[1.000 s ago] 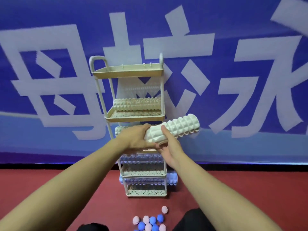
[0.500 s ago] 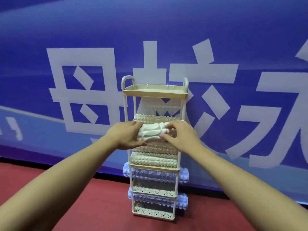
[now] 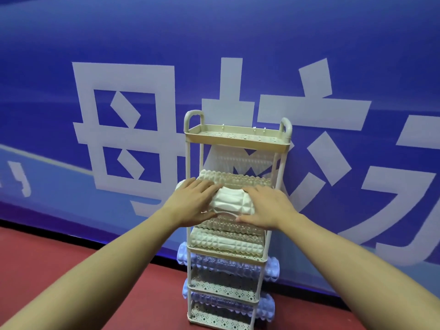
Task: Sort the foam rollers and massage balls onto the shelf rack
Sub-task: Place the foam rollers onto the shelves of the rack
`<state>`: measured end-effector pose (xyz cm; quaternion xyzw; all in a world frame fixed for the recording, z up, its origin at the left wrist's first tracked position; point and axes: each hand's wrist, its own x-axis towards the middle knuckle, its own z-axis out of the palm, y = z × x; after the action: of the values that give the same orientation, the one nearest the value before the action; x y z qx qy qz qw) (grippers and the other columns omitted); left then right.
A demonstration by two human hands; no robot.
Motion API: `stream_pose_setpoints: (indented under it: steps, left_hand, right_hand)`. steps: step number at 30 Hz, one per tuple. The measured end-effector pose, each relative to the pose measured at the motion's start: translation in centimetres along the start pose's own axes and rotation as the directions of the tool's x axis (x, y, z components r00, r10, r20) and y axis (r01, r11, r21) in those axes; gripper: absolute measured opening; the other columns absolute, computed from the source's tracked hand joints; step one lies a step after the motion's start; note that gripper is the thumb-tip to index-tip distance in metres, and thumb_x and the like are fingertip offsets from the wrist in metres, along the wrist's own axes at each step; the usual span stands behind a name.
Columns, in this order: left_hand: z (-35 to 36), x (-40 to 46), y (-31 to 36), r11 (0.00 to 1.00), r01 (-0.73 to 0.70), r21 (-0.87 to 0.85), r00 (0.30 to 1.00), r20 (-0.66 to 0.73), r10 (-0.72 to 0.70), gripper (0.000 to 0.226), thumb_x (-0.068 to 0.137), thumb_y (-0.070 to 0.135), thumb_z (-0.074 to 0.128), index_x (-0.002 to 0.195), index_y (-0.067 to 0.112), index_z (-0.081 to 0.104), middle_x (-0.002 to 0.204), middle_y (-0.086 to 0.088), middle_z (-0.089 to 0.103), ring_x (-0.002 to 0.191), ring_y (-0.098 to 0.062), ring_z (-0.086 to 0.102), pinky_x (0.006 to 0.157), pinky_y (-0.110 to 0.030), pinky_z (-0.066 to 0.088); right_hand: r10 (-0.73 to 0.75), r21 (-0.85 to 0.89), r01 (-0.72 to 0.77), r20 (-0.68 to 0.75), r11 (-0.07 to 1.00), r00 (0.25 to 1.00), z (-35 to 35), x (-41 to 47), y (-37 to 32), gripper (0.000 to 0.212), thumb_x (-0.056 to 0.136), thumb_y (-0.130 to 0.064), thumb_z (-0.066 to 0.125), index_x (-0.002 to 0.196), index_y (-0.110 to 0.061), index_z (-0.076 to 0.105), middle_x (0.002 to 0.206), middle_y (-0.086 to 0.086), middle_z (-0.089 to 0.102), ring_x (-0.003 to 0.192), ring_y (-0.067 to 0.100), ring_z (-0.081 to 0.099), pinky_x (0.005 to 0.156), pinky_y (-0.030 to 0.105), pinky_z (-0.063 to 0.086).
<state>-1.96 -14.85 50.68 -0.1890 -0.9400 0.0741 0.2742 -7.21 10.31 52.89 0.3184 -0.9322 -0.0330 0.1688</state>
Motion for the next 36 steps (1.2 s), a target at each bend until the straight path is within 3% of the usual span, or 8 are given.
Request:
stream_pose_setpoints:
  steps: [3,6,10,15,19,26,33,36]
  left_hand:
    - [1.4,0.3,-0.9,0.988,0.140,-0.062,0.988,0.077,-0.135,0.078,0.091,0.064,0.052,0.155,0.026,0.026,0.157,-0.001,0.035,0.143,-0.024,0.036,0.120,-0.042,0.027]
    - [2.7,-0.1,-2.1,0.968,0.229,-0.100,0.968,0.128,-0.215,0.076,0.095,0.068,0.042,0.156,0.028,0.022,0.163,0.001,0.025,0.148,-0.021,0.029,0.119,-0.039,0.025]
    - [4.3,-1.4,-3.5,0.956,0.270,-0.117,0.946,0.218,-0.241,0.076,0.096,0.071,0.034,0.157,0.028,0.023,0.164,0.003,0.023,0.148,-0.019,0.029,0.118,-0.037,0.026]
    - [6.1,-2.7,-4.6,0.945,0.305,-0.116,0.915,0.310,-0.258,0.076,0.093,0.074,0.032,0.155,0.029,0.028,0.163,0.004,0.027,0.145,-0.018,0.032,0.117,-0.038,0.028]
    - [7.3,-3.5,-4.9,0.940,0.313,-0.133,0.911,0.323,-0.258,0.072,0.094,0.073,0.034,0.153,0.031,0.031,0.162,0.007,0.028,0.144,-0.016,0.034,0.117,-0.036,0.029]
    - [8.8,-4.5,-4.8,0.924,0.354,-0.145,0.883,0.378,-0.279,0.077,0.093,0.074,0.030,0.156,0.029,0.028,0.163,0.007,0.026,0.146,-0.014,0.032,0.117,-0.036,0.028]
    - [8.2,-5.3,-3.8,0.917,0.378,-0.126,0.851,0.437,-0.291,0.090,0.083,0.080,0.017,0.156,0.028,0.027,0.164,0.004,0.025,0.147,-0.018,0.031,0.116,-0.039,0.030]
    - [7.6,-5.6,-2.7,0.921,0.373,-0.114,0.845,0.451,-0.287,0.082,0.090,0.077,0.028,0.156,0.028,0.027,0.163,0.002,0.025,0.146,-0.019,0.032,0.116,-0.040,0.031]
  right_hand:
    - [0.073,-0.103,-0.071,0.012,0.992,0.997,0.3,2.0,0.1,0.087,0.073,-0.082,0.056,0.140,-0.027,0.044,0.134,0.004,0.059,0.121,0.028,0.056,0.092,0.043,0.044]
    - [0.145,-0.153,-0.142,0.006,0.978,0.989,0.6,4.0,0.5,0.087,0.074,-0.080,0.059,0.138,-0.023,0.046,0.131,0.006,0.061,0.118,0.031,0.058,0.090,0.044,0.044]
    - [0.209,-0.137,-0.203,0.027,0.969,0.978,1.5,6.9,0.9,0.083,0.075,-0.079,0.060,0.133,-0.021,0.050,0.122,0.008,0.064,0.114,0.031,0.060,0.091,0.045,0.044]
    - [0.154,-0.231,-0.131,0.083,0.964,0.985,3.5,10.3,1.2,0.085,0.074,-0.077,0.063,0.136,-0.021,0.049,0.128,0.007,0.062,0.118,0.030,0.057,0.098,0.045,0.040]
    - [0.156,-0.151,-0.139,0.109,0.979,0.982,5.7,11.6,1.0,0.081,0.075,-0.073,0.066,0.136,-0.023,0.048,0.129,0.004,0.062,0.117,0.029,0.059,0.098,0.044,0.039]
    - [0.237,-0.066,-0.228,0.199,0.971,0.951,9.1,11.2,1.8,0.050,0.094,-0.052,0.056,0.132,-0.020,0.051,0.132,0.009,0.061,0.118,0.031,0.057,0.097,0.045,0.041]
    - [0.166,0.047,-0.167,0.030,0.985,0.986,8.4,9.7,0.4,0.062,0.096,-0.050,0.055,0.148,-0.021,0.038,0.144,0.004,0.051,0.128,0.029,0.051,0.104,0.042,0.041]
    - [0.078,0.149,-0.085,0.053,0.985,0.996,7.3,7.8,-1.1,0.061,0.098,-0.051,0.052,0.151,-0.023,0.038,0.151,0.001,0.047,0.135,0.026,0.047,0.107,0.042,0.041]
